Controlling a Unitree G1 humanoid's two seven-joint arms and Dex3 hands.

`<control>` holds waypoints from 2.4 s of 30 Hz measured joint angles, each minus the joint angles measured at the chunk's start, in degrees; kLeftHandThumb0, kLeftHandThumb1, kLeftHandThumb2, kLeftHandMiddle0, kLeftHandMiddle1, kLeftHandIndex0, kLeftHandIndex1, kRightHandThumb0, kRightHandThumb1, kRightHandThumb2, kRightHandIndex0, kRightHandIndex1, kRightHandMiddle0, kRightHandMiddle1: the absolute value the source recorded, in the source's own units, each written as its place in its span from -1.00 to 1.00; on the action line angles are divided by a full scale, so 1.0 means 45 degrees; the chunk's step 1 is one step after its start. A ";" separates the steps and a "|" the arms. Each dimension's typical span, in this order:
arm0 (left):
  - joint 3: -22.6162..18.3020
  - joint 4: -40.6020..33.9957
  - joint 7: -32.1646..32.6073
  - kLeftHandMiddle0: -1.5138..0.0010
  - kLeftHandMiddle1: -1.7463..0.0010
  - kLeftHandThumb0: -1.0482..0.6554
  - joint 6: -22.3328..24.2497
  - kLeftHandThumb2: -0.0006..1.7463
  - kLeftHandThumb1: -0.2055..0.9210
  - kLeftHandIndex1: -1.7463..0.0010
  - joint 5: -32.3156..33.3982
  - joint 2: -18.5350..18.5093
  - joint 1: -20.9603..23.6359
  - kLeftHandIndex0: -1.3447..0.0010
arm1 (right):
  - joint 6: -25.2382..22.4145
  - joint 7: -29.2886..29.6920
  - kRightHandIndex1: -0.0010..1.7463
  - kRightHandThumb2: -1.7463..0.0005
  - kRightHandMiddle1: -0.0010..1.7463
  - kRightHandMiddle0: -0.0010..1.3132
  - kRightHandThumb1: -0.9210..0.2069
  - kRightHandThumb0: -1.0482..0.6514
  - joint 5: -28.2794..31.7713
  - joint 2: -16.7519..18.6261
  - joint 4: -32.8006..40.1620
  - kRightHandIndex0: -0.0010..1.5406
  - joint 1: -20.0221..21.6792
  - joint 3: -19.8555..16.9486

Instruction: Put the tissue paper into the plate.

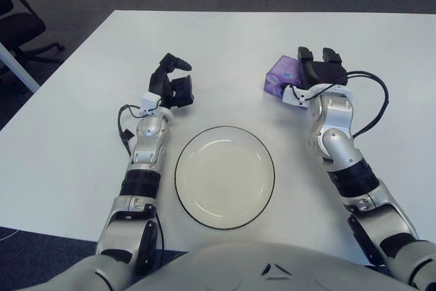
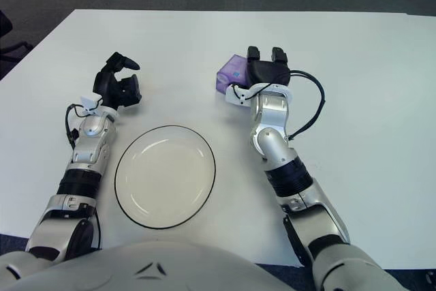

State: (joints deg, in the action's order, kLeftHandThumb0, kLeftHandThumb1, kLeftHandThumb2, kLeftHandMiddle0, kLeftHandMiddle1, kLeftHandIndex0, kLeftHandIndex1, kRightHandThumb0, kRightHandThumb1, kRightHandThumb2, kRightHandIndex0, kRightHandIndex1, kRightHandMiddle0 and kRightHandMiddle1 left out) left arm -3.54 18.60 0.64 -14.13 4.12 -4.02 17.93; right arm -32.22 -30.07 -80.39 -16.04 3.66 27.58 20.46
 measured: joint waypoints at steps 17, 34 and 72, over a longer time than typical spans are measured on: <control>-0.0004 0.0201 0.0057 -0.72 -1.00 -0.28 -0.0363 0.32 0.17 -1.00 0.0014 0.0078 0.0153 0.24 | -0.0519 0.0236 -1.00 -0.03 -1.00 -1.00 -1.00 -1.00 0.0135 0.0841 -0.2009 -1.00 0.1402 0.0353; -0.0063 0.0255 0.0747 -0.71 -1.00 -0.28 -0.0677 0.31 0.18 -1.00 -0.0009 0.0209 0.0235 0.25 | -0.0830 0.0328 -1.00 0.04 -1.00 -1.00 -1.00 -1.00 0.1299 0.0942 -0.3467 -1.00 0.1734 0.0380; -0.0458 0.0031 0.1273 -0.72 -1.00 -0.29 -0.1062 0.36 0.11 -1.00 0.0034 0.0501 0.0247 0.21 | -0.0019 0.3886 0.91 -0.07 0.85 -0.45 -0.42 0.12 0.3680 0.0248 -0.5115 -0.55 0.1970 0.0414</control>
State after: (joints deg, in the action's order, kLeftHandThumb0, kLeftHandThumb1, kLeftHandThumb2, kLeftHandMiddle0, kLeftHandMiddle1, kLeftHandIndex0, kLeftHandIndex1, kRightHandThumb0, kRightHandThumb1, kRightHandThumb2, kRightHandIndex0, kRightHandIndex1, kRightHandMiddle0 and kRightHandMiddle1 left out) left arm -5.60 18.74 6.36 -18.91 4.27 -1.76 19.04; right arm -32.31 -12.58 -63.83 -14.93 -19.36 36.44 22.32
